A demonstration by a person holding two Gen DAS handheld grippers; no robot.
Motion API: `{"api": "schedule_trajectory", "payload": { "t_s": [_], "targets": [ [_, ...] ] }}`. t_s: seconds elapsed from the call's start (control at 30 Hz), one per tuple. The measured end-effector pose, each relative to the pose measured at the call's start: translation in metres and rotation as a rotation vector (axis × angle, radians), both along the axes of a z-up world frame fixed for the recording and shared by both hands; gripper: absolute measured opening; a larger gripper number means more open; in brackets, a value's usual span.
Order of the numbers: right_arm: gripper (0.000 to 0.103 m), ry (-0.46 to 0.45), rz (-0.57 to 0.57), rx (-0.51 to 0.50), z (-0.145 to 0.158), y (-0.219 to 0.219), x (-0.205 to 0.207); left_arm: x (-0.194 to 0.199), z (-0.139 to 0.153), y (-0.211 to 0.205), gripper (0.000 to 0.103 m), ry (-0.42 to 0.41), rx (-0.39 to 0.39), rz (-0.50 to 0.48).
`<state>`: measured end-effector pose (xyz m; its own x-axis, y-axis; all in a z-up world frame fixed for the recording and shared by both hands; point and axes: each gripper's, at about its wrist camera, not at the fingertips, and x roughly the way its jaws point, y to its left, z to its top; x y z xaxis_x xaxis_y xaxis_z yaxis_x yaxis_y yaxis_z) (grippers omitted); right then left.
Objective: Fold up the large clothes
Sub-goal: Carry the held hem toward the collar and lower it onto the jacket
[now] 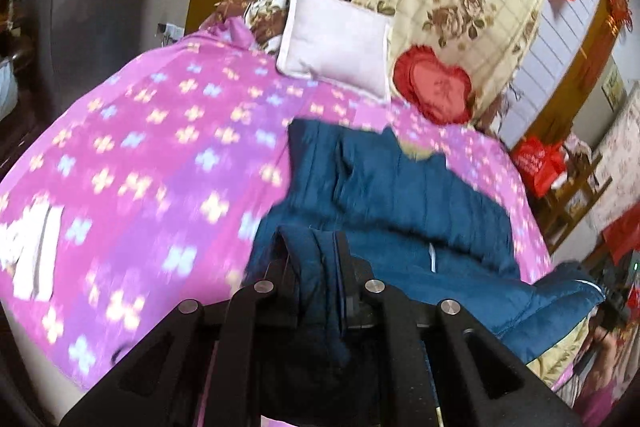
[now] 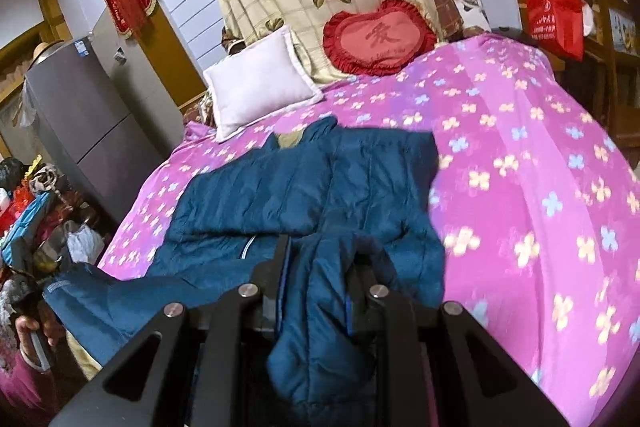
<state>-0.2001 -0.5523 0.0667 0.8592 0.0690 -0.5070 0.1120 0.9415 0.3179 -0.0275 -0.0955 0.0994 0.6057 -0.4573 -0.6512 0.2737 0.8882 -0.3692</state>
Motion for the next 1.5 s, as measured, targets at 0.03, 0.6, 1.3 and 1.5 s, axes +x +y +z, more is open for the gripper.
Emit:
{"api": "schedule_trajectory", "payload": {
  "t_s": [0.03, 0.6, 1.3, 1.5],
  "targets": [
    [0.021, -0.002, -0.006, 0.0, 0.003, -0.003, 0.006, 0.011, 0.002, -0.006, 0.0, -0.001, -0.005, 0.007],
    [0.021, 0.07, -0.165, 0.13, -0.008, -0.101, 0.193, 0.209, -0.045, -0.116, 0.0, 0.014, 0.08, 0.139],
    [0.096, -0.071, -0.221, 0.356, -0.022, -0.122, 0.236, 0.138, -0.062, -0.126, 0.047, -0.004, 0.074, -0.143],
    [0.096, -0.116, -0.045, 0.129, 0.02, -0.073, 0.196, 0.143, -0.061, -0.151, 0.047, -0.053, 0.105, -0.067]
  ]
}}
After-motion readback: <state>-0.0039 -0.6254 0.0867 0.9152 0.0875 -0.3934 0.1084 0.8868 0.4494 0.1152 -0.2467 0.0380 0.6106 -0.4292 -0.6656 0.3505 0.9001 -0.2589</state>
